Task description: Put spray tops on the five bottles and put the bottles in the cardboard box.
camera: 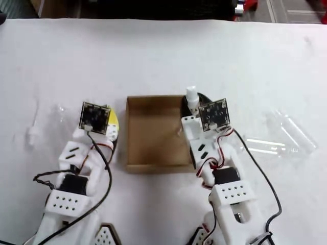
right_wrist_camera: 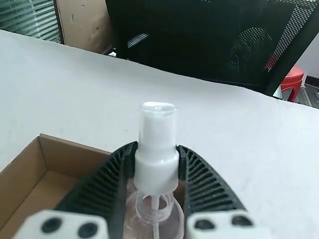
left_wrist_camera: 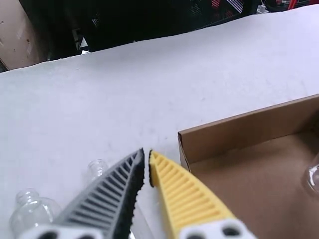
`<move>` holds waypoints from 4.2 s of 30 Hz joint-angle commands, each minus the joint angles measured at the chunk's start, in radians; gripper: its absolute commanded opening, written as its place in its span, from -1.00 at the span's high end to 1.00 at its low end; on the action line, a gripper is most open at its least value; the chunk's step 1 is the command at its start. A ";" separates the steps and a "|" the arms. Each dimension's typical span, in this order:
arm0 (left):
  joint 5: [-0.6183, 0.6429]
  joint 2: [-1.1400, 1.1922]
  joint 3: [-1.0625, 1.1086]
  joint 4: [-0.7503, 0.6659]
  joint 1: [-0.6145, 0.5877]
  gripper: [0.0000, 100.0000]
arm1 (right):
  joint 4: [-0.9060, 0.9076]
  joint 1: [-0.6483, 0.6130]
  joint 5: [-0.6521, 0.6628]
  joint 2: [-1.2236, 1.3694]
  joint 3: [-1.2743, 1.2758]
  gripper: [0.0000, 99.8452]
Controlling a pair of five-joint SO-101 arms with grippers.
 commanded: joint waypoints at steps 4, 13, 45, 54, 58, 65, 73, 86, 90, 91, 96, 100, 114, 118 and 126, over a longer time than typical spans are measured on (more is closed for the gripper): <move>-0.009 -0.025 -0.015 -0.026 0.013 0.95 | -0.018 0.007 -0.011 -0.027 -0.012 0.64; -0.009 -0.025 -0.017 -0.026 0.015 0.95 | -0.016 0.005 -0.005 -0.028 -0.017 0.65; -0.009 -0.025 -0.015 -0.021 0.015 0.95 | 0.828 0.041 -0.064 -0.653 0.008 0.55; -0.005 -0.025 -0.015 -0.023 0.015 0.95 | 0.750 -0.030 -0.063 -0.561 0.023 0.55; -0.003 -0.025 -0.015 -0.025 0.015 0.95 | 0.668 0.013 -0.072 -0.381 -0.018 0.55; -0.003 -0.025 -0.014 -0.025 0.012 0.95 | 0.829 0.242 -0.104 -0.398 -0.219 0.55; -0.006 -0.025 -0.018 -0.018 0.013 0.95 | 0.816 0.510 -0.250 -0.535 -0.160 0.56; -0.008 -0.025 -0.012 -0.017 0.007 0.95 | 0.575 0.558 -0.250 -0.067 -0.210 0.56; -0.008 -0.021 -0.012 -0.017 0.010 0.95 | 0.578 0.607 -0.249 0.102 -0.311 0.56; -0.008 -0.021 -0.012 -0.017 0.012 0.95 | 0.582 0.610 -0.244 0.122 -0.328 0.56; -0.008 -0.021 -0.011 -0.017 0.013 0.95 | 0.644 0.570 -0.133 0.077 -0.350 0.72; -0.008 -0.022 -0.011 -0.017 0.013 0.95 | 0.822 0.478 -0.063 -0.024 -0.420 0.72; -0.008 -0.022 -0.011 -0.017 0.015 0.95 | 1.003 -0.027 0.017 -0.119 -0.423 0.55; -0.008 -0.024 -0.011 -0.018 0.015 0.95 | 0.872 -0.036 0.017 -0.082 -0.334 0.55; -0.003 -0.025 -0.012 -0.018 0.016 0.95 | 0.625 -0.062 0.015 -0.015 -0.201 0.55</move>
